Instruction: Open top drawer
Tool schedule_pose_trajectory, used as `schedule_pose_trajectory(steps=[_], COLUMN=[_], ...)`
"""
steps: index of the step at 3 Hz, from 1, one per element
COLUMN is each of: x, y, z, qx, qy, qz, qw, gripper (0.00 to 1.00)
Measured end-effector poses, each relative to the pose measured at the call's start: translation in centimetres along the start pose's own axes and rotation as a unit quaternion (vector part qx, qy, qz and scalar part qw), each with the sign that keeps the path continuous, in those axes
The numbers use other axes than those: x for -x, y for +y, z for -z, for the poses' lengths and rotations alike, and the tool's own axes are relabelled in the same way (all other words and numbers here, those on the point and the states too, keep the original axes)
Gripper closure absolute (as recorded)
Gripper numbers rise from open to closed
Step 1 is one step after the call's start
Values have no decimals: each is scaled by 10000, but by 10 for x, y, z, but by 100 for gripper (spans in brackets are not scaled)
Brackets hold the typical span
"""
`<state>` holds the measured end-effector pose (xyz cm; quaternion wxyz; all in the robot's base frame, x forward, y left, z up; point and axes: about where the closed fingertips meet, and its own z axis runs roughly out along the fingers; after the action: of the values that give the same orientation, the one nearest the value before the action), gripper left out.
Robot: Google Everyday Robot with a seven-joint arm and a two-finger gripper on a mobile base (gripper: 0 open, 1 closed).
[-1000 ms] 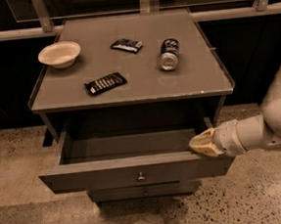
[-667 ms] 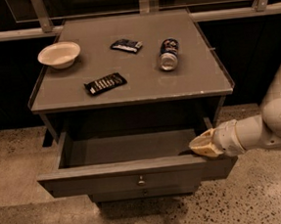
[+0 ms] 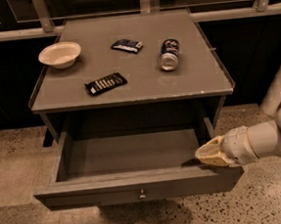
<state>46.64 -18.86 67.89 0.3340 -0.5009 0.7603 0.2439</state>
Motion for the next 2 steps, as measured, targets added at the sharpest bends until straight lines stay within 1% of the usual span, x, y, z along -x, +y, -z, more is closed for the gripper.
schedule_pose_trajectory(steps=[1, 2], x=[21, 24], y=[-15, -27], z=[16, 24], qx=[-601, -982], qy=[-341, -424], qz=[252, 404], qw=[9973, 9934], gripper=[100, 81])
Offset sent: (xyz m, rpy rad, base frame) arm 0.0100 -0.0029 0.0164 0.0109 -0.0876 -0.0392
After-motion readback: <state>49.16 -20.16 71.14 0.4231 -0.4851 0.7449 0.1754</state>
